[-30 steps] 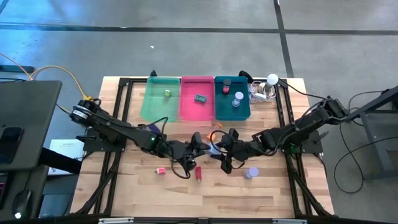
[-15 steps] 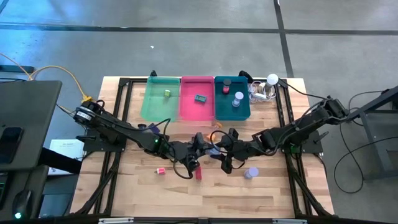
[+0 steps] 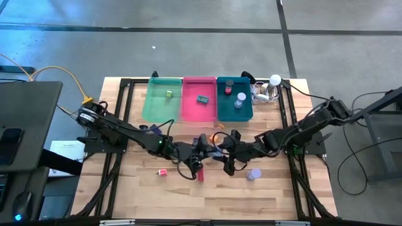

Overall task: Pick & Place Office items
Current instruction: Put the purple adapter into the green bin

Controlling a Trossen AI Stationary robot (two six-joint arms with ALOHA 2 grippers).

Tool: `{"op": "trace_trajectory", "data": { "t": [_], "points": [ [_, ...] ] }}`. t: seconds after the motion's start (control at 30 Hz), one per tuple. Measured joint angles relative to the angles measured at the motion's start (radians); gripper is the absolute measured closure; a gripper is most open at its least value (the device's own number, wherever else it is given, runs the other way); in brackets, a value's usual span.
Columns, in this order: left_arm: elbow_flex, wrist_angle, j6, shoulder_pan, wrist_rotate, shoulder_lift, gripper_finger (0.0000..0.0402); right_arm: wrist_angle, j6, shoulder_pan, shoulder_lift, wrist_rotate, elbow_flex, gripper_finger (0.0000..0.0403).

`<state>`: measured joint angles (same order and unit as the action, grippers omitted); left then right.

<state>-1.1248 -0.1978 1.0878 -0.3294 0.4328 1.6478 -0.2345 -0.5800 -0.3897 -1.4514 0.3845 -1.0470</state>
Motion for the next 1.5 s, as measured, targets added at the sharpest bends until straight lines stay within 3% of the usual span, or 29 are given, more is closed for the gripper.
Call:
{"op": "trace_trajectory", "data": {
  "t": [0.1,0.23,0.7,0.93,1.07,1.23,1.4,1.5],
  "points": [
    [0.000,-0.002,0.016,0.000,0.003,0.007,0.0284,0.000,-0.007,0.000,0.000,-0.011,0.000,0.0200],
    [0.000,-0.009,0.008,-0.001,0.018,0.015,0.0284,-0.005,-0.007,0.006,0.000,-0.028,0.000,0.0195],
    [0.002,0.034,-0.220,-0.015,0.118,0.020,0.0286,0.000,0.051,0.006,0.000,0.051,-0.001,0.0072],
    [0.002,0.175,-0.366,-0.013,0.171,0.011,0.0286,-0.066,0.078,-0.005,0.040,0.047,0.001,0.0053],
    [0.001,0.339,-0.416,-0.006,0.194,-0.009,0.0286,-0.141,0.035,-0.019,0.081,0.123,-0.002,0.0054],
    [0.002,0.565,-0.580,0.021,0.234,-0.109,0.0286,-0.223,0.002,-0.040,0.092,0.259,0.000,0.0052],
    [0.002,0.752,-0.714,0.067,0.226,-0.303,0.0286,-0.234,0.005,-0.041,0.092,0.280,0.000,0.0056],
    [0.001,0.859,-0.795,0.154,0.200,-0.426,0.0286,-0.249,0.008,-0.040,0.092,0.289,0.000,0.0056]
  ]
}}
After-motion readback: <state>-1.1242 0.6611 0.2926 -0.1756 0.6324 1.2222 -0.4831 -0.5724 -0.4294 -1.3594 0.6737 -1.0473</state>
